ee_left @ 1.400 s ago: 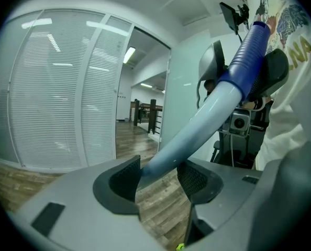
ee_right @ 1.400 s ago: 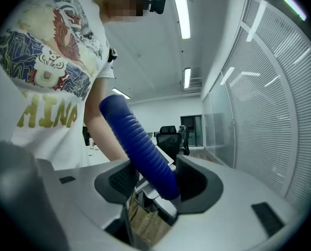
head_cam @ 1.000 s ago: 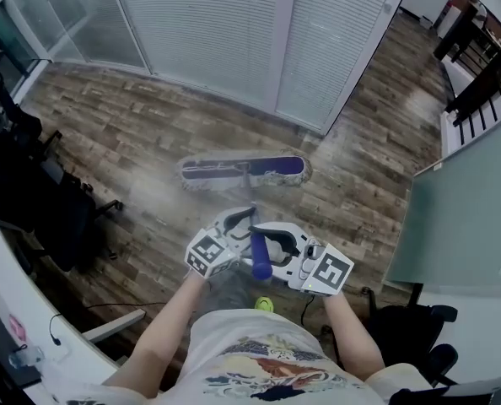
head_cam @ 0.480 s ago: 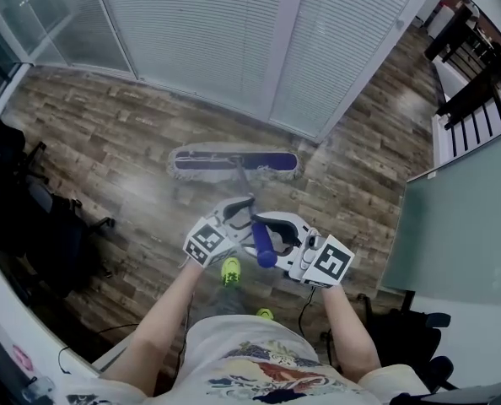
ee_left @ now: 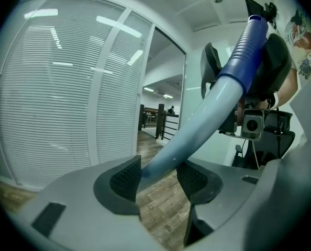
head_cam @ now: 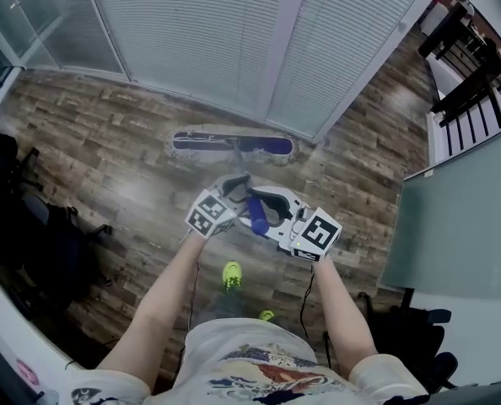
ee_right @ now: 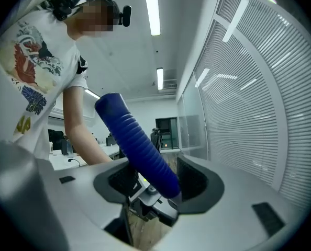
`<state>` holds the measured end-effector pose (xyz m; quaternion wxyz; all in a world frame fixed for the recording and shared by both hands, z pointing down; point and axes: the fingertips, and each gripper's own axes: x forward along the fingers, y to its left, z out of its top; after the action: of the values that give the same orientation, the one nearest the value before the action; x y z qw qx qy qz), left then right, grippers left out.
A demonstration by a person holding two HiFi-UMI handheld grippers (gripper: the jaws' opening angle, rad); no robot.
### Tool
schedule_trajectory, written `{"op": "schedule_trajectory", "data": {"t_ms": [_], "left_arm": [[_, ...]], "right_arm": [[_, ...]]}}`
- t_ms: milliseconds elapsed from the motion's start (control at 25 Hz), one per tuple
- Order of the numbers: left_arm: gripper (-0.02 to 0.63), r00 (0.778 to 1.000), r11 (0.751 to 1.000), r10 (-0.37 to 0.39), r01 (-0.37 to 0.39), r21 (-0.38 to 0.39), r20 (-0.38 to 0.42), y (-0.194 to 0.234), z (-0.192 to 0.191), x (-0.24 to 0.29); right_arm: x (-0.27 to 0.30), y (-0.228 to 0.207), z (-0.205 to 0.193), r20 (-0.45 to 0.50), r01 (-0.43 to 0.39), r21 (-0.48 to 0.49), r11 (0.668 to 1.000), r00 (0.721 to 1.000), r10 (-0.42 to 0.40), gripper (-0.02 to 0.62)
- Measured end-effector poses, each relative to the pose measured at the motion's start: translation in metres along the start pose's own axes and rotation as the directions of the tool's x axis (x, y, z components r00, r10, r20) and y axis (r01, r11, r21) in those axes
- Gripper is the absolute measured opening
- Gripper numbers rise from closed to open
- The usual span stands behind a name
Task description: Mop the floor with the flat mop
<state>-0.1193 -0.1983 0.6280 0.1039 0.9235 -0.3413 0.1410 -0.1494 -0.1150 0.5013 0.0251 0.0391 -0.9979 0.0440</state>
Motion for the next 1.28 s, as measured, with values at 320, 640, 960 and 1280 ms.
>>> {"op": "schedule_trajectory", "data": {"t_ms": [320, 640, 960, 1280], "left_arm": [[0.192, 1.0, 1.0, 0.021, -0.021, 0.007, -0.014, -0.022, -0.01, -0.018], [0.19, 0.998, 0.999, 0.018, -0.017, 0.031, -0.055, -0.081, -0.023, -0.034], [0.192, 0.996, 0.998, 0.057, -0.058, -0.008, -0.061, -0.187, -0.03, -0.044], [0.192, 0.993, 0.994, 0.102, -0.104, -0.026, -0.063, -0.332, -0.048, -0.046]], "right_arm": [[0.002, 0.031, -0.005, 0.015, -0.021, 0.043, 0.999, 1.0, 0.021, 0.219], [-0.026, 0.089, -0.014, -0.024, -0.075, 0.021, 0.997, 0.997, 0.076, 0.219], [-0.098, 0.17, -0.015, 0.024, -0.101, 0.054, 0.993, 0.995, 0.1, 0.219], [-0.203, 0.277, -0.03, 0.033, -0.151, 0.058, 0.987, 0.988, 0.149, 0.222]]}}
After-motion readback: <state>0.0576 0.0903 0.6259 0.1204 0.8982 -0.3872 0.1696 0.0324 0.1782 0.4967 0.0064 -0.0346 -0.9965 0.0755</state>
